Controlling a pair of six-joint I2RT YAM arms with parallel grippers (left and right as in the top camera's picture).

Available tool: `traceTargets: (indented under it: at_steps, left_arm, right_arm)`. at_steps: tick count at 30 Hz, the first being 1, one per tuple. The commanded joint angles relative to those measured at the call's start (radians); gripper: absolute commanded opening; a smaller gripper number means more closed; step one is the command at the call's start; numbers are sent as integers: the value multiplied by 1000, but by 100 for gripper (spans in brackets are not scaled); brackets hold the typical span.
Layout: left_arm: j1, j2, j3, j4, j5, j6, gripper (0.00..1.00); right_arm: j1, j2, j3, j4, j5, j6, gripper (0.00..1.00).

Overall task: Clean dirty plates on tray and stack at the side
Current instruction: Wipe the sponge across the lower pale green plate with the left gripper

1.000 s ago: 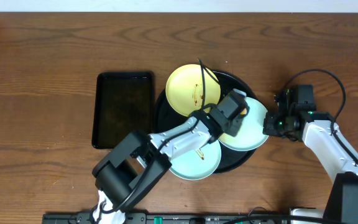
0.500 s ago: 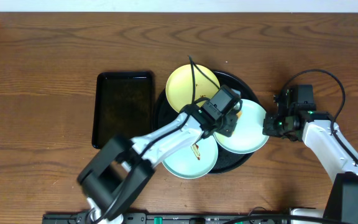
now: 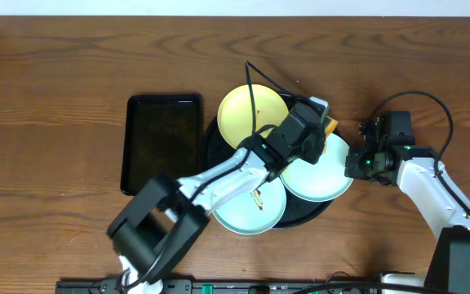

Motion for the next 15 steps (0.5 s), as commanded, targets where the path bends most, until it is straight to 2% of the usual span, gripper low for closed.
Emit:
traceTargets:
  at_steps: [1, 7, 15]
  left_arm:
    - [2, 73, 2, 23, -20, -29, 8]
    - [2, 142, 2, 6, -20, -27, 8]
    - [11, 123, 2, -271, -35, -27, 8]
  right_arm:
    - [15, 3, 8, -3, 11, -8, 1]
    - [15, 3, 8, -4, 10, -8, 1]
    - [15, 3, 8, -5, 11, -8, 1]
